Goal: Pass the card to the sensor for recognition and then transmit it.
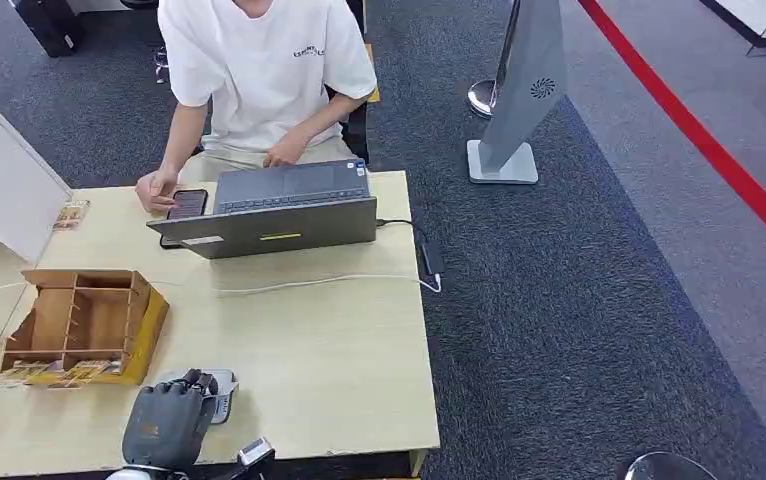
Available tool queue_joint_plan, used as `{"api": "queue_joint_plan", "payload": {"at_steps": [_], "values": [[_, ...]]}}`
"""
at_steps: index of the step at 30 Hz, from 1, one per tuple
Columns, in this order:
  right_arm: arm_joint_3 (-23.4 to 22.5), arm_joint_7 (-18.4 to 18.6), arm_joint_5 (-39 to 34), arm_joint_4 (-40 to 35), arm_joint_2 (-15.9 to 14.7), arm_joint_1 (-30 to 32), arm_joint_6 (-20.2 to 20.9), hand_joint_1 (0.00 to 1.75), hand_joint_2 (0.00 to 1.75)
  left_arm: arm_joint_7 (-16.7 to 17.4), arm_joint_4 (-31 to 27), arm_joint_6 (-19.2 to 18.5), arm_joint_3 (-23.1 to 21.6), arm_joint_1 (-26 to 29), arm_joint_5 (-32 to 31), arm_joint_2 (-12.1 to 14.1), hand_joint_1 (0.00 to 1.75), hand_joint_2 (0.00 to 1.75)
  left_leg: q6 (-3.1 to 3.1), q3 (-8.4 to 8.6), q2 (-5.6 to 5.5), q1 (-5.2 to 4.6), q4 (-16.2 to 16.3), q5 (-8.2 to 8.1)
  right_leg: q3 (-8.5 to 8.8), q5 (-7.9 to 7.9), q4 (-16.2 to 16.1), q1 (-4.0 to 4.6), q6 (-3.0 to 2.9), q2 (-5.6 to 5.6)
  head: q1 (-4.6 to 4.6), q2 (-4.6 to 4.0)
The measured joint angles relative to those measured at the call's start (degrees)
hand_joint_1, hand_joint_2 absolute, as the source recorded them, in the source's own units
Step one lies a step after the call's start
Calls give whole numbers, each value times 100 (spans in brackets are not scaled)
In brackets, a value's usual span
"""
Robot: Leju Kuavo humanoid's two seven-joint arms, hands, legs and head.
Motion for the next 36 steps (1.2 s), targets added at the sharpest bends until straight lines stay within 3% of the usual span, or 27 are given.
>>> {"api": "queue_joint_plan", "payload": {"at_steps": [8,10,11,13,15,17,20,24,27,34,36], "values": [[-2,15,29,0,0,0,-2,0,175,72,0,-39,0,24,44,9,175,175,0,0,0,0,0,0,3,0,0,0,0,0,0,0],[26,-149,324,-6,49,57,-6,0,175,491,0,20,11,126,-2,-11,175,175,0,1,1,0,-3,-1,6,0,0,0,0,0,2,0],[81,-39,599,-155,189,192,15,0,175,753,-19,76,76,310,-76,-52,175,175,-1,8,3,4,-4,-10,8,-6,0,3,3,4,0,0],[285,568,752,-1003,510,705,250,0,175,890,-241,188,245,800,-199,-101,175,175,-3,23,4,7,-3,-29,19,-27,0,9,5,6,-2,0],[672,1102,691,-1746,739,1170,453,0,175,870,-445,195,447,1210,-249,-177,175,175,-3,21,-20,6,-3,-29,21,-42,0,8,8,-12,-2,0],[866,1018,914,-2165,922,1446,560,0,175,665,-614,183,657,1503,-299,-294,175,175,-5,13,-23,7,-7,-32,16,-47,1,9,4,-16,-4,0],[713,644,1511,-2360,1021,1425,623,0,175,280,-825,360,902,1618,-350,-492,175,175,-14,16,-19,7,-10,-41,17,-54,-2,9,10,-11,4,0],[346,368,2097,-2356,1115,1285,634,0,175,162,-1206,790,920,1482,-385,-596,175,175,9,20,-35,-1,-3,-24,16,-44,-5,6,25,-29,2,0],[85,221,2501,-2295,1126,1222,691,0,175,54,-1412,1141,914,970,-339,-625,175,175,14,12,-53,-1,-2,-12,33,-33,-5,4,22,-52,2,0],[-343,72,2887,-2081,1126,1087,695,0,175,-37,-1528,1137,900,260,-225,-682,175,175,13,22,-49,-1,2,-8,31,-26,-4,1,17,-46,2,0],[-442,37,3067,-1995,1126,1011,695,0,175,-9,-1495,983,896,-109,-170,-693,175,175,9,12,-62,0,4,-3,26,-25,-4,1,18,-59,0,0]]}}
